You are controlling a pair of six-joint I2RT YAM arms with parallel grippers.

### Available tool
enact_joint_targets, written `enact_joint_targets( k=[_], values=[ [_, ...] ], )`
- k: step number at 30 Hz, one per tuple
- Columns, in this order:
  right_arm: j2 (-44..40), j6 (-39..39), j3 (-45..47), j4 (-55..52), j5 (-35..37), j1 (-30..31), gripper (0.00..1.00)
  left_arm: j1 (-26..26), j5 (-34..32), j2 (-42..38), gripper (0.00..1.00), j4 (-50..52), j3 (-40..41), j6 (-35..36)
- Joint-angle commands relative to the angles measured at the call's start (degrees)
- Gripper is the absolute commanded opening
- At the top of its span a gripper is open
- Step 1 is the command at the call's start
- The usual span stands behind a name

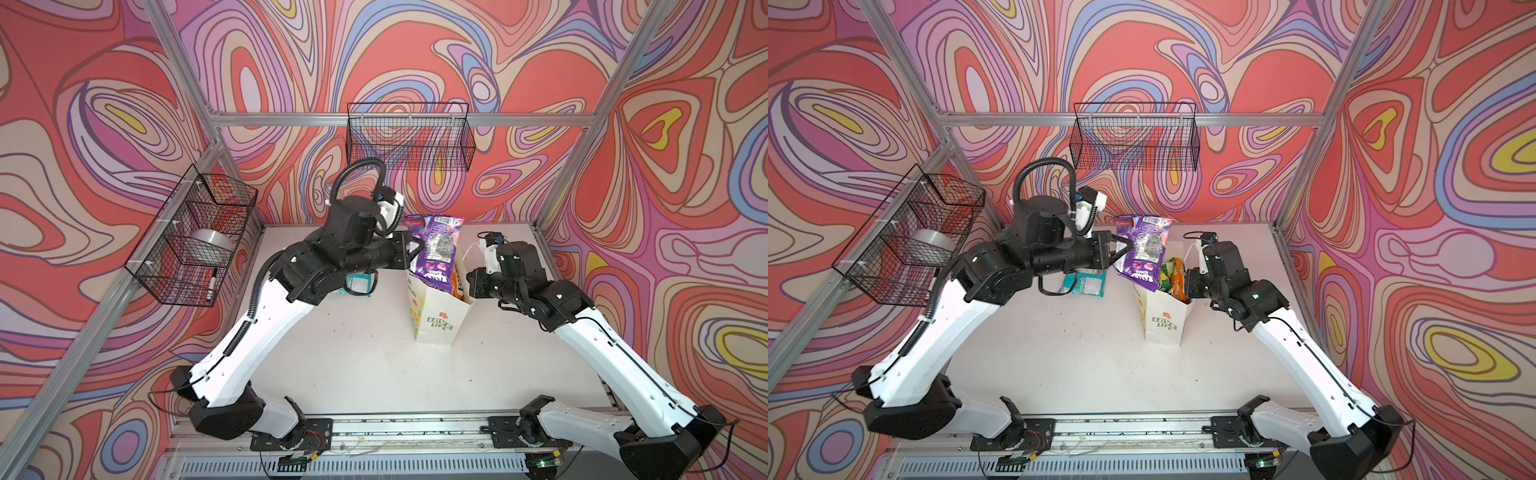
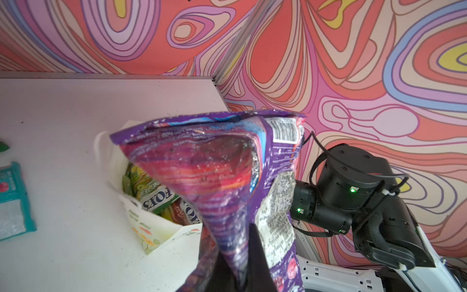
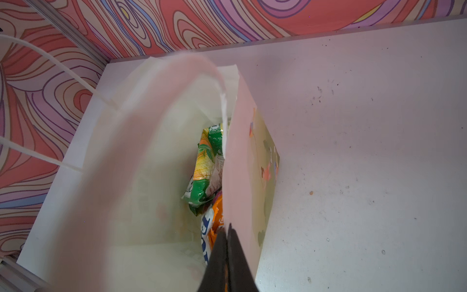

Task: Place the snacks into the paper bag
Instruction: Place the snack in the paper bag.

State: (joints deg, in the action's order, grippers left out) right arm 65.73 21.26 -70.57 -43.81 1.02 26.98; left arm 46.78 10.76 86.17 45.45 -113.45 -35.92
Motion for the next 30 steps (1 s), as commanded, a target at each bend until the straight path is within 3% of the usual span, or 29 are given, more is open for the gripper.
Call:
enact_joint_targets(
  k=[1,14,30],
  values=[
    [0.12,-0.07,-0.55,0.36,-0.73,0.18,0.00,2.26,-0.68,3.50,0.00,-2.71,-5.95,1.95],
    [-0.87,0.37,-0.54,0.09,-0.56,0.17,0.00,3.24,2.12,18.12,0.00,0.83,-16.61,2.39],
    [-1.75,0.96,0.04,-0.57,-0.48,0.19,0.00,1.78,-11.20,28.18,0.00,12.34,-22.46,7.14]
  ],
)
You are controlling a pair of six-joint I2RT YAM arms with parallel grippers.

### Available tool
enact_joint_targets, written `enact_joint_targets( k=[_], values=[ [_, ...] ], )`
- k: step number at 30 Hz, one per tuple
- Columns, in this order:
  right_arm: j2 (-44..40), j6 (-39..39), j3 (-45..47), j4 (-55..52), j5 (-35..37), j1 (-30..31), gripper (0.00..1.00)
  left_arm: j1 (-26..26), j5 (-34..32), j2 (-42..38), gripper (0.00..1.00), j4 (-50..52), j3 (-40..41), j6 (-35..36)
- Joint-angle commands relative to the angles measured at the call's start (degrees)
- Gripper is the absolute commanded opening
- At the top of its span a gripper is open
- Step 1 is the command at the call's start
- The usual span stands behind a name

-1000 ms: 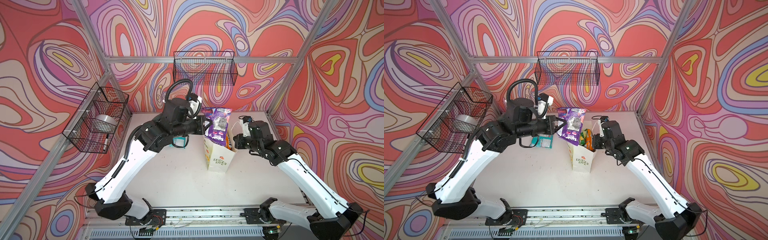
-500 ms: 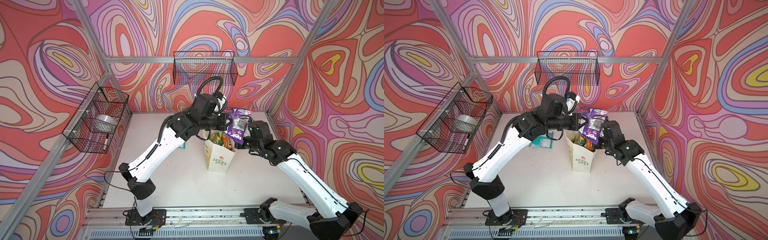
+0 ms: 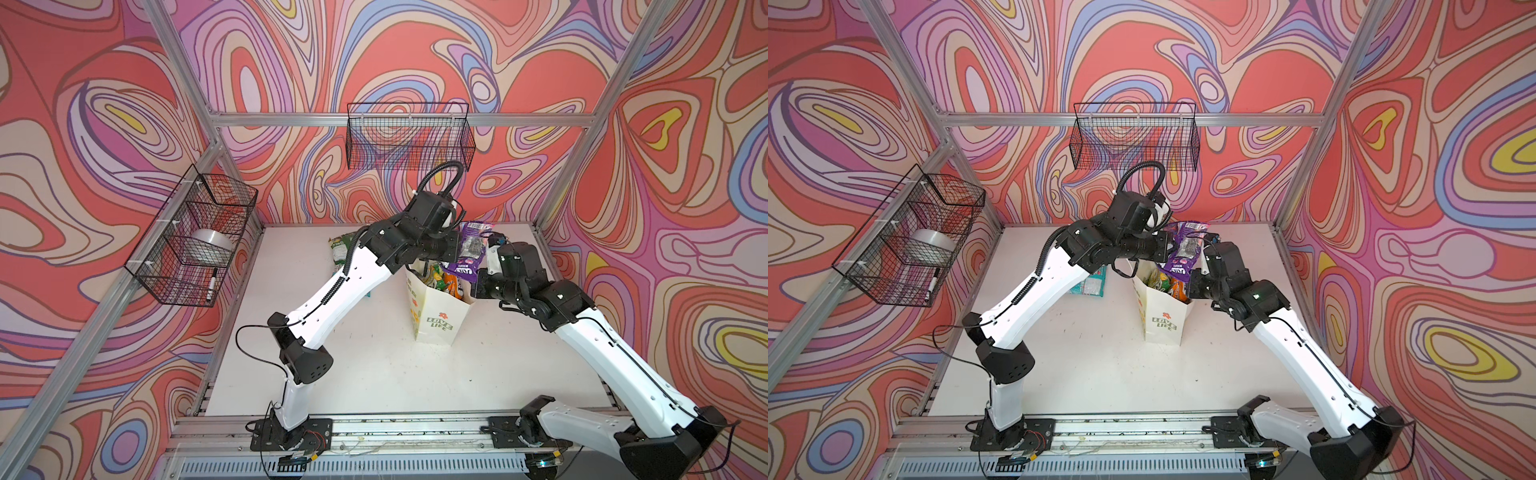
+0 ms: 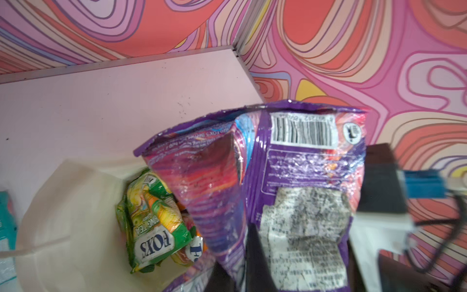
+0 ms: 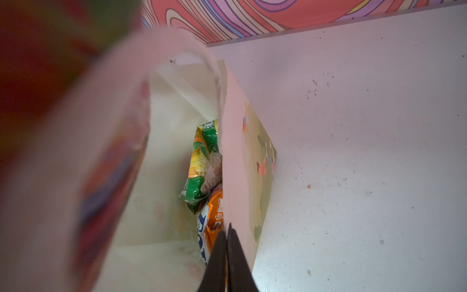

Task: Place the snacks into the paper bag
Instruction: Place the snack in the paper bag.

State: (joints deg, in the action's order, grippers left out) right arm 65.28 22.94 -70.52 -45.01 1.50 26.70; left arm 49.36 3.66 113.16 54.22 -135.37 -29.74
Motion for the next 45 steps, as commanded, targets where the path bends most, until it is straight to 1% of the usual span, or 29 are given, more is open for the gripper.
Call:
enact_joint_targets(
  k=[1,3,5,8,14,20,24,32,36,39,41,42,45],
  values=[
    [-1.29,-0.75,0.00,0.63,-0.97,0.51,0.00,-1.39,-4.17,0.85,0.00,3.63,0.24,0.60],
    [-1.30,-0.70,-0.23,0.49,-1.06,0.46,0.00,-2.50,-3.45,-0.17,0.00,2.61,3.06,-0.38],
    [-1.30,-0.73,-0.45,0.62,-1.07,0.47,0.00,-2.56,-2.46,-0.81,0.00,1.05,5.19,-0.17],
    [-1.16,-0.74,-0.63,0.70,-0.97,0.46,0.00,-2.56,-1.75,0.04,0.00,1.69,5.64,-0.30],
    [-0.85,-0.70,-1.08,0.80,-1.37,0.46,0.00,-2.43,-1.69,0.09,0.00,2.82,9.04,-0.23],
    [-0.68,-0.73,-1.71,0.79,-1.39,0.46,0.00,-0.96,-2.87,-0.54,0.00,3.57,12.78,0.03],
    [-0.28,-0.63,-1.66,1.32,-1.90,0.49,0.00,-0.74,-1.38,0.27,0.00,3.63,12.15,-0.49],
    [-0.06,-0.51,-1.63,1.81,-1.57,0.46,0.00,0.26,-4.04,0.70,0.00,4.27,13.30,-1.42],
    [-0.06,-0.39,-1.88,2.06,-1.89,0.46,0.00,0.23,-8.05,3.89,0.00,7.18,10.61,-0.24],
    [0.03,-0.35,-2.13,2.08,-2.03,0.46,0.00,0.31,-10.99,8.83,0.01,12.25,4.45,1.01],
    [0.11,-0.53,-2.34,1.87,-2.05,0.46,0.00,0.36,-11.22,11.81,0.01,15.98,-0.58,1.60],
    [0.11,-0.59,-2.43,1.74,-2.03,0.46,0.00,0.41,-11.14,12.52,0.02,16.75,-1.77,1.74],
    [-0.02,-0.62,-2.40,1.67,-1.94,0.46,0.00,0.86,-8.16,11.90,0.09,15.19,-1.79,2.65]
  ],
)
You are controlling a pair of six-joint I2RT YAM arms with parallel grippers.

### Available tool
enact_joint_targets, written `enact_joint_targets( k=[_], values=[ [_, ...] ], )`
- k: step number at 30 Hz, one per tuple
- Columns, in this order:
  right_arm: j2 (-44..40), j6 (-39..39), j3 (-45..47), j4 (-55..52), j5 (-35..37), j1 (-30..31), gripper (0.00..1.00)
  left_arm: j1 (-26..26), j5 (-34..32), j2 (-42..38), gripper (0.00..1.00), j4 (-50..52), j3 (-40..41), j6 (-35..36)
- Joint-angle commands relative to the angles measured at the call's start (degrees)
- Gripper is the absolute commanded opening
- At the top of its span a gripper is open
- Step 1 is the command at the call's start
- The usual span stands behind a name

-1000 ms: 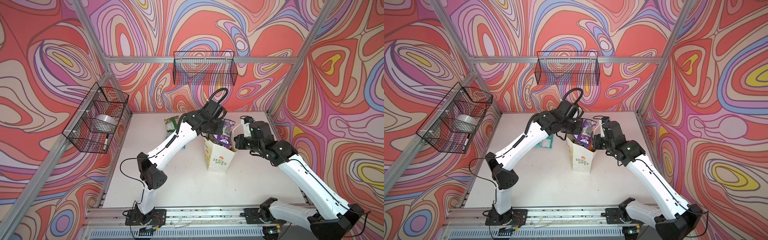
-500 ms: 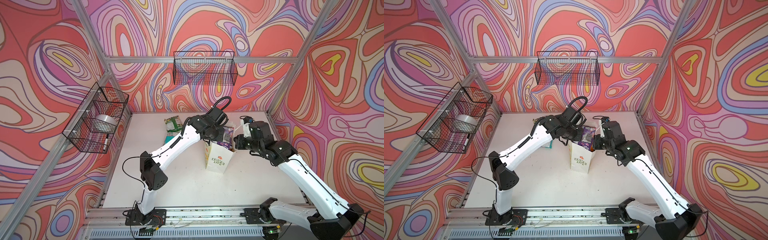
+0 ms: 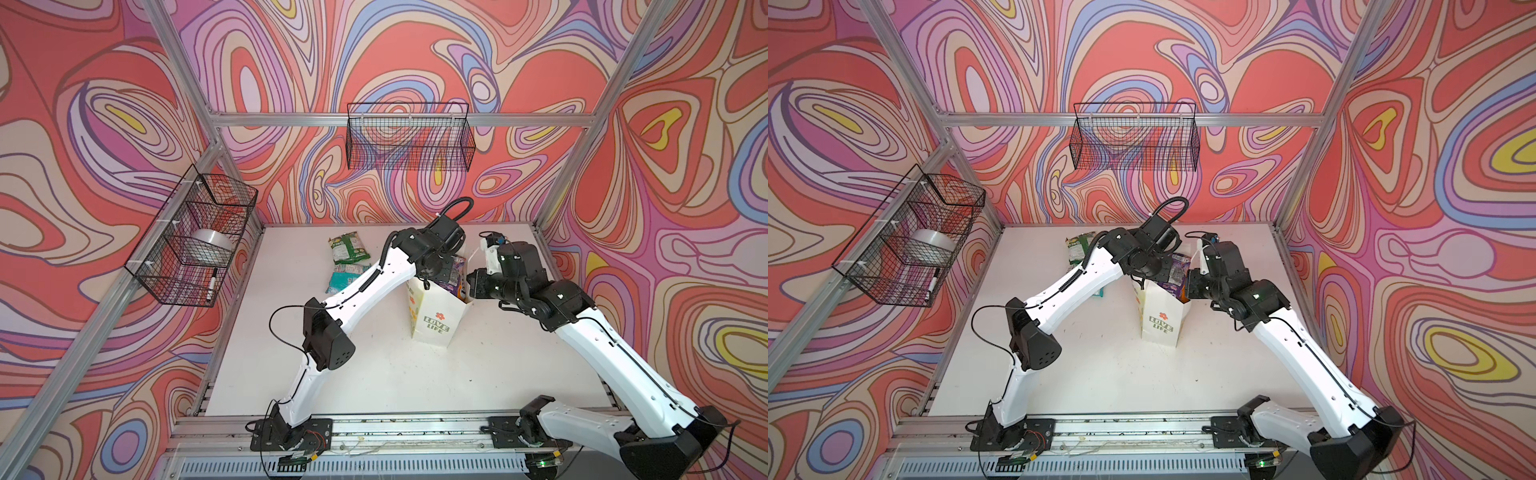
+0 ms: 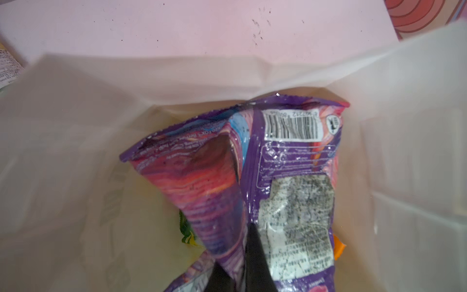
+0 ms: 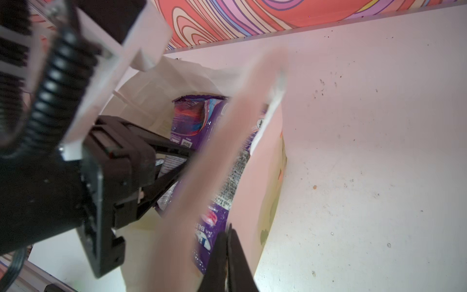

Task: Place the snacks into the paper bag
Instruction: Place the snack in the paper bag.

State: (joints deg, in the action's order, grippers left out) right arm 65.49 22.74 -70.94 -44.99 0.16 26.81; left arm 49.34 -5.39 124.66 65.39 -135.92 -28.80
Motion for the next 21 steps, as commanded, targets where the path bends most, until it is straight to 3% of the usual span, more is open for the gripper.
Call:
enact_joint_targets(
  k=[1,4,13,21],
  values=[
    [-0.28,-0.51,-1.93,1.65,-0.45,0.35,0.00,0.93,2.47,-0.04,0.12,3.24,-1.13,1.98],
    [-0.45,-0.60,-1.84,1.49,-0.16,0.35,0.00,1.09,5.97,-1.61,0.30,1.53,-1.30,1.95],
    [-0.98,-1.11,-2.04,0.96,0.32,0.36,0.00,1.07,7.18,-10.36,0.66,-1.21,-3.21,2.47],
    [-1.20,-1.11,-1.48,1.13,0.62,0.35,0.00,1.10,8.61,-21.04,0.79,-7.28,2.36,4.37]
  ],
)
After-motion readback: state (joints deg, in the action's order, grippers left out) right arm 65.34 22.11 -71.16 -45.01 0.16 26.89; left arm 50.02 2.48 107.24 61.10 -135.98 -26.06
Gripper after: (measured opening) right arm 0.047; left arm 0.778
